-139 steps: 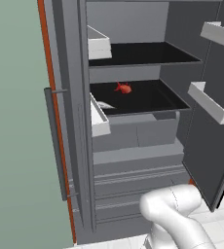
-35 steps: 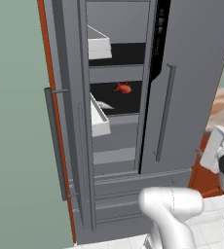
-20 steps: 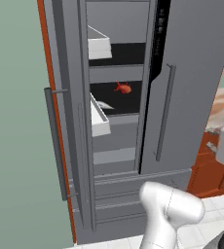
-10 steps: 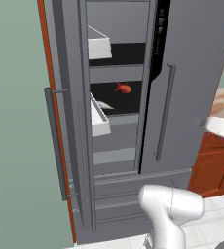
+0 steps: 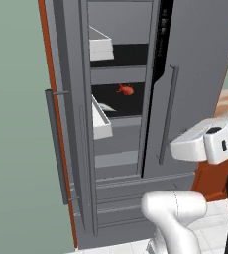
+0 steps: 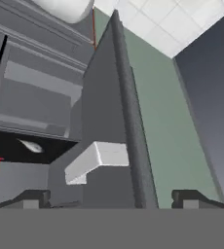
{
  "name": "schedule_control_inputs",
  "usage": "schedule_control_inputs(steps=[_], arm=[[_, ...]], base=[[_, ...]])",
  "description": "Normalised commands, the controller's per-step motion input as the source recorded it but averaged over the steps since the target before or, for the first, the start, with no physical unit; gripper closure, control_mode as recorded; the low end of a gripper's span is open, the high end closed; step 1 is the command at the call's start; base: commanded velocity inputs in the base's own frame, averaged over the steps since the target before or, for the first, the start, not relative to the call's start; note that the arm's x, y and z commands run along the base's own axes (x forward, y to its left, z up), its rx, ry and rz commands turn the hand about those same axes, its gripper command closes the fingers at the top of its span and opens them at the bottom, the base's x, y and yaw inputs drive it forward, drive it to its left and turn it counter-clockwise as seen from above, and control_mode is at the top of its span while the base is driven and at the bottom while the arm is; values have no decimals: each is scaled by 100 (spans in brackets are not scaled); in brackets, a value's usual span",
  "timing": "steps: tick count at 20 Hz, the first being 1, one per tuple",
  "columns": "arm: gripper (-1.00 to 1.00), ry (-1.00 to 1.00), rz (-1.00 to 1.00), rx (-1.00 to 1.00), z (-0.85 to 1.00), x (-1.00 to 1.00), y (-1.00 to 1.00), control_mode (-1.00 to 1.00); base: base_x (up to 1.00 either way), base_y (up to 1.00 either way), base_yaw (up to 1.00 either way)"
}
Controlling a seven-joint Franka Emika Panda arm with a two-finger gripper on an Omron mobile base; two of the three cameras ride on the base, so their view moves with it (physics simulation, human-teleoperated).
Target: Place the fish on the counter behind the older fish on the same shelf of the fridge to maintain FIFO order. Close the fridge door when finished.
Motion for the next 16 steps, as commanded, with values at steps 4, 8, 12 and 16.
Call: schedule_control_inputs(steps=[4, 8, 12, 16], arm=[[-100, -11, 7, -38, -51, -32, 100, -100], [-100, -14, 12, -35, -48, 0, 100, -100], [-100, -15, 9, -39, -66, 3, 100, -100], [-100, -16, 4, -39, -68, 22, 99, -100]], base=[[0, 0, 0], [0, 0, 0], [0, 0, 0], [0, 0, 0]])
